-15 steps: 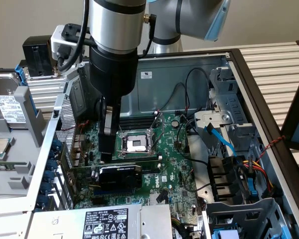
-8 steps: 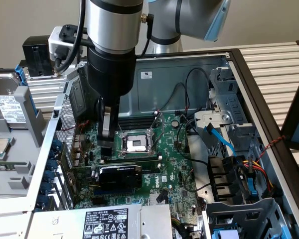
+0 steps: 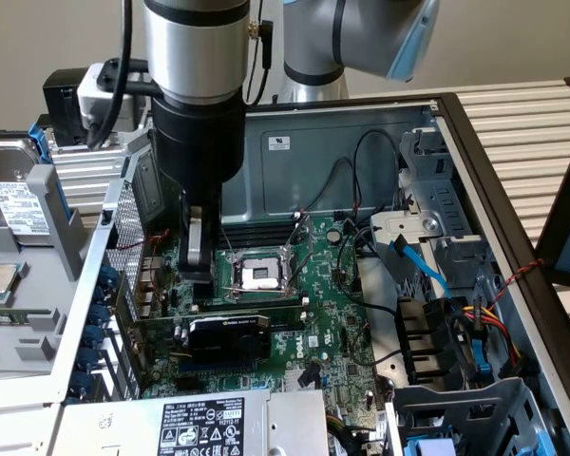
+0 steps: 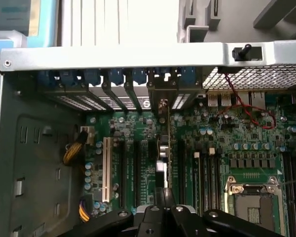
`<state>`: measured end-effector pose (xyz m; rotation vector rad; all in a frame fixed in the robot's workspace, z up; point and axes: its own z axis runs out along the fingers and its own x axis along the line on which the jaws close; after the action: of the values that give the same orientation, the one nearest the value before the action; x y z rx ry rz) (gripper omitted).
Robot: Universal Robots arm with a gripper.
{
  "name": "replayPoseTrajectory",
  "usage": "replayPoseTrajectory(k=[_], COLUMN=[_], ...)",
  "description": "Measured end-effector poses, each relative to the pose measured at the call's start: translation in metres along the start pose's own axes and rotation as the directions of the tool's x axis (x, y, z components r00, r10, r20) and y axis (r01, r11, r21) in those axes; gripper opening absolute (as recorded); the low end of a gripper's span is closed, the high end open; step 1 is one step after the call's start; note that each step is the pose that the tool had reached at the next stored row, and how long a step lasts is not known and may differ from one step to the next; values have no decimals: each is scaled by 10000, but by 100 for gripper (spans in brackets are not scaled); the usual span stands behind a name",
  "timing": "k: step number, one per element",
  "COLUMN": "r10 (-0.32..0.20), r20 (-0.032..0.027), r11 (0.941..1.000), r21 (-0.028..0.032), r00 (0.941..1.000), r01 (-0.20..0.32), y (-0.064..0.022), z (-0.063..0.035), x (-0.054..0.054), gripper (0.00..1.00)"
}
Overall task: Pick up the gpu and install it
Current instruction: 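Press down on the gpu until it lock into place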
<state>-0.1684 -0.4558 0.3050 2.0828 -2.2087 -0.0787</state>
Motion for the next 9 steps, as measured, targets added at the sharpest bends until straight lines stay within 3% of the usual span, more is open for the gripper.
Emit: replayPoseTrajectory(k=[6, 9], r10=[11, 14], r20=[28, 50], r11=[9994, 9989], r21=[337, 477], r00=[10000, 10000], r01=[-12, -17], y=[202, 224], z=[62, 82], x=[-9, -21], gripper=[11, 11])
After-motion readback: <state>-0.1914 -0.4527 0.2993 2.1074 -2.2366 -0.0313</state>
